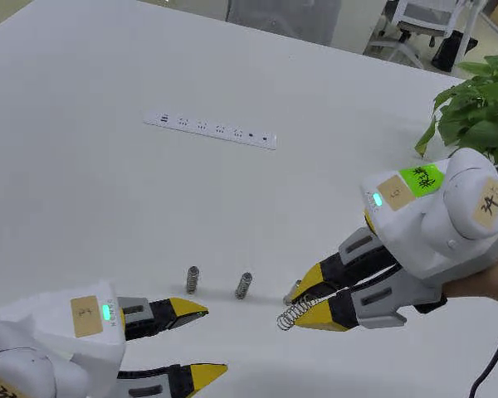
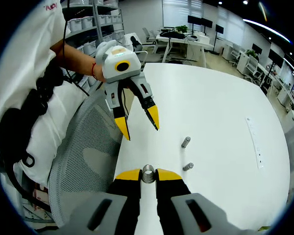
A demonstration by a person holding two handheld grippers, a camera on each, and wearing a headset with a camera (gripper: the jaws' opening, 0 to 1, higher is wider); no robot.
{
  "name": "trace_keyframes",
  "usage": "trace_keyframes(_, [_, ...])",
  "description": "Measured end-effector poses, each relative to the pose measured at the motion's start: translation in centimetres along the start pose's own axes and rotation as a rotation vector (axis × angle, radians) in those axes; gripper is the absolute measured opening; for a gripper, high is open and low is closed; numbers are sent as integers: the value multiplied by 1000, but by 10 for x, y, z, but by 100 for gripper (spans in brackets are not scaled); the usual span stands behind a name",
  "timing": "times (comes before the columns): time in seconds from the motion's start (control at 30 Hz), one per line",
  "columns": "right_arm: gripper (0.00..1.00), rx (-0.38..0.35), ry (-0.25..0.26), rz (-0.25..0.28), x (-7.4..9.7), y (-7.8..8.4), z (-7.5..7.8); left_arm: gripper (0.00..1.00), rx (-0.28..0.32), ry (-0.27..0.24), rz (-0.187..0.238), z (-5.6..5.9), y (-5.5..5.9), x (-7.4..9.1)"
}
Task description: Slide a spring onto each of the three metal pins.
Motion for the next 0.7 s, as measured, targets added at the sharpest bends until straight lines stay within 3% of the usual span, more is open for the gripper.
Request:
trace_keyframes(0.53, [12, -50, 61, -54, 1, 23, 27, 54, -1, -75, -47, -26, 22, 29])
trace_keyframes(0.7, [12, -67, 78, -71, 0, 29, 36, 61, 14, -91, -42, -33, 26, 33])
Point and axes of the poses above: the centre of the closed fingertips' face, and the gripper's own axes: x roughly backward along the fingers, z roughly to its right, y roughly out of its underside, the point moved 3 cm from there along x, roughly backward along the fingers
